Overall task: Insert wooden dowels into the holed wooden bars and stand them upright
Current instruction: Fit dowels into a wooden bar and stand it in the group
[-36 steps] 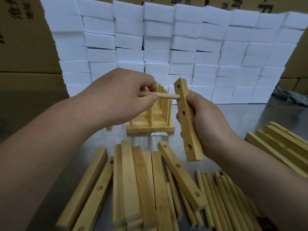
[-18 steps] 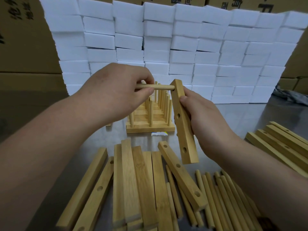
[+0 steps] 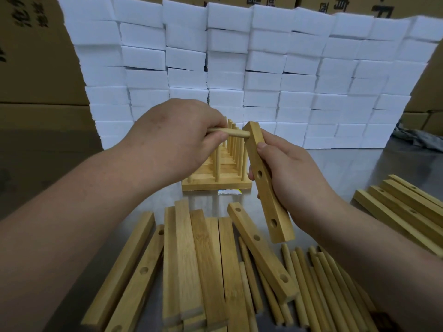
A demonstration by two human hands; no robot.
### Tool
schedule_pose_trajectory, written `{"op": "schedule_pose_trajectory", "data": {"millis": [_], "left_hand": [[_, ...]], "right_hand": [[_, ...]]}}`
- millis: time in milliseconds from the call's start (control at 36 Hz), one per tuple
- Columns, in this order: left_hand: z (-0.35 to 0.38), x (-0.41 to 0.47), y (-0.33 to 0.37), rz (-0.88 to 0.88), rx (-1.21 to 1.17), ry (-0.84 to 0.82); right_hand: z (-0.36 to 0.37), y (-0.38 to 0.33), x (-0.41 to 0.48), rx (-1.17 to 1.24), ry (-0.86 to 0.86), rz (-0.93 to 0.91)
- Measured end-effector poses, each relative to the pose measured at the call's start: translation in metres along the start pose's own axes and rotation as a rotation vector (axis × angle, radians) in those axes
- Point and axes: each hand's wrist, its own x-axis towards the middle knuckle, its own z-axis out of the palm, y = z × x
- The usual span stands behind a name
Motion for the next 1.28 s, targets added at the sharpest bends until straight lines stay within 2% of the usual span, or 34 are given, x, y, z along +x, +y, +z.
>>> {"op": "schedule_pose_trajectory", "data": {"millis": [444,639,861,972,1139,1278], "left_hand": [[0.0,-0.002,0.001,-0.111,-0.043,-0.029],[0.001,-0.002,0.0,-0.106,0.001,-0.093],[0.005,-0.001,0.0,-0.116,0.029,-0.086],[0.002,0.0,-0.001,-0.122,0.026,-0.113],[-0.006,0.0,0.007,-0.114,-0.011,0.122],[-0.007,-0.001,0.01,-0.112,-0.05,0.173]], "right_hand": [[0.0,0.001,-0.004,-0.043,-0.026,-0.103],[0.002,0.006,-0.004,-0.068,-0.033,-0.103],[0.0,0.005,-0.002,-0.094,-0.014,-0.096],[0.001,0.002,-0.001,-0.031,0.003,-0.048],[-0.011,0.003,0.011,-0.025,0.224,0.075],[-0.021,0.005,0.016,-0.049,0.267,0.136]]}}
